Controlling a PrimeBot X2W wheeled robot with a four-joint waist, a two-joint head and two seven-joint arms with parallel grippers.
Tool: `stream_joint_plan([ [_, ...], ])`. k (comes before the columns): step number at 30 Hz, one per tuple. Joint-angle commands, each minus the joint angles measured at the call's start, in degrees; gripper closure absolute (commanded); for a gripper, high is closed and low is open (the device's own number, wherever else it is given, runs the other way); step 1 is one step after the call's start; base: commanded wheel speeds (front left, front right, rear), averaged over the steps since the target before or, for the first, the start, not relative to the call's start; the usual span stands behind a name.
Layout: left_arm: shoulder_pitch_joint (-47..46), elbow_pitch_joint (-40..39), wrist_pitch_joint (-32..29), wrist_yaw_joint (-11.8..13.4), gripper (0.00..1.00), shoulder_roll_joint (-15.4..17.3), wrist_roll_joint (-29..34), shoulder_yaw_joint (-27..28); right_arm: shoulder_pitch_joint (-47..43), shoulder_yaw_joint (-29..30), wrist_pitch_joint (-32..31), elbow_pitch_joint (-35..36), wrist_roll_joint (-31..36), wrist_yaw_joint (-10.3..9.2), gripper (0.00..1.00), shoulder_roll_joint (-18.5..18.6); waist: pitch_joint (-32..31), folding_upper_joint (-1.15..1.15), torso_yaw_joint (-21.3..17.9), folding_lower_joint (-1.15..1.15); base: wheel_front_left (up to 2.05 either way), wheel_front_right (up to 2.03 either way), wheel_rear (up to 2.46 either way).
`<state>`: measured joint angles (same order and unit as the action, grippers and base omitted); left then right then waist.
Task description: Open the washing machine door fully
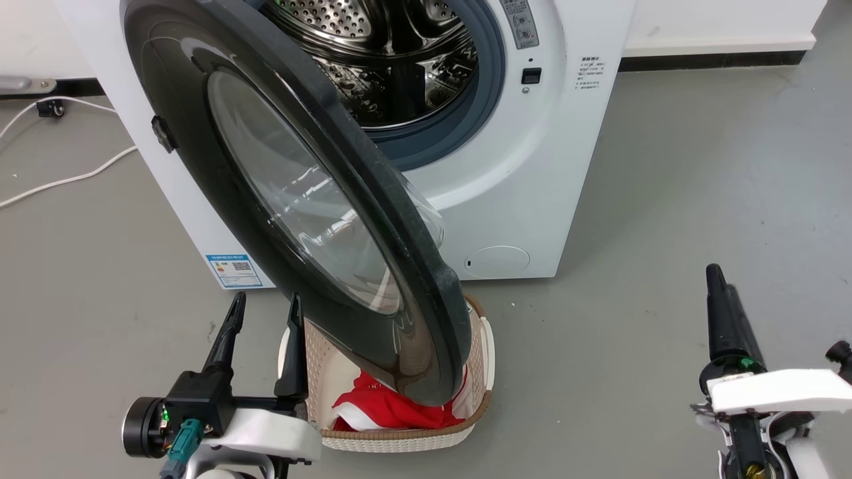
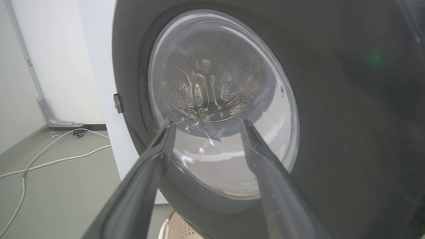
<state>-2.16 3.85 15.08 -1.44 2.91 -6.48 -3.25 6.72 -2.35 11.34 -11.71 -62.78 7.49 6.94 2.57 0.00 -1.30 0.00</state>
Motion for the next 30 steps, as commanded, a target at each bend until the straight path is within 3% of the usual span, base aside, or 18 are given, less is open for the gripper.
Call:
stream_joint_plan([
  [1, 0.8, 0.1, 0.1, 0.2, 0.00, 0.0, -0.1, 0.1, 0.1, -0.1, 1.0, 0.4, 3.5, 0.00, 0.00, 0.7, -0.1, 0.00, 0.1, 0.00, 0.00, 0.00, 0.00],
  [5, 0.6, 0.0, 0.1, 0.4, 0.00, 0.0, -0.1, 0.2, 0.0, 1.0, 3.2, 2.1, 20.4, 0.00, 0.00, 1.6, -0.1, 0.00, 0.2, 0.00, 0.00, 0.00, 0.00],
  [10, 0.3, -0.1, 0.1, 0.5, 0.00, 0.0, 0.0, 0.4, -1.7, 3.2, 3.7, 6.7, 42.1, -0.01, 0.00, -0.5, 0.2, 0.00, 0.4, 0.00, 0.00, 0.00, 0.00],
  [15, 0.1, -0.3, 0.1, 0.5, 0.00, 0.0, 0.2, 0.6, -3.6, 1.9, 2.8, 10.4, 54.9, -0.01, 0.00, -2.4, 0.4, 0.00, 0.5, 0.00, 0.00, 0.00, 0.00],
  [21, 0.1, -0.4, 0.1, 0.4, 0.00, 0.0, 0.2, 0.5, -5.5, 0.5, 1.8, 10.4, 60.0, -0.01, 0.00, -3.4, 0.4, 0.00, 0.8, 0.00, 0.00, 0.00, 0.00],
  [30, -0.5, -0.5, 0.1, 0.2, 0.00, 0.0, 0.6, 0.4, -5.5, 1.0, 2.2, 9.5, 59.4, -0.01, 0.00, -4.1, 0.8, 0.00, 1.1, 0.00, 0.00, 0.00, 0.00],
])
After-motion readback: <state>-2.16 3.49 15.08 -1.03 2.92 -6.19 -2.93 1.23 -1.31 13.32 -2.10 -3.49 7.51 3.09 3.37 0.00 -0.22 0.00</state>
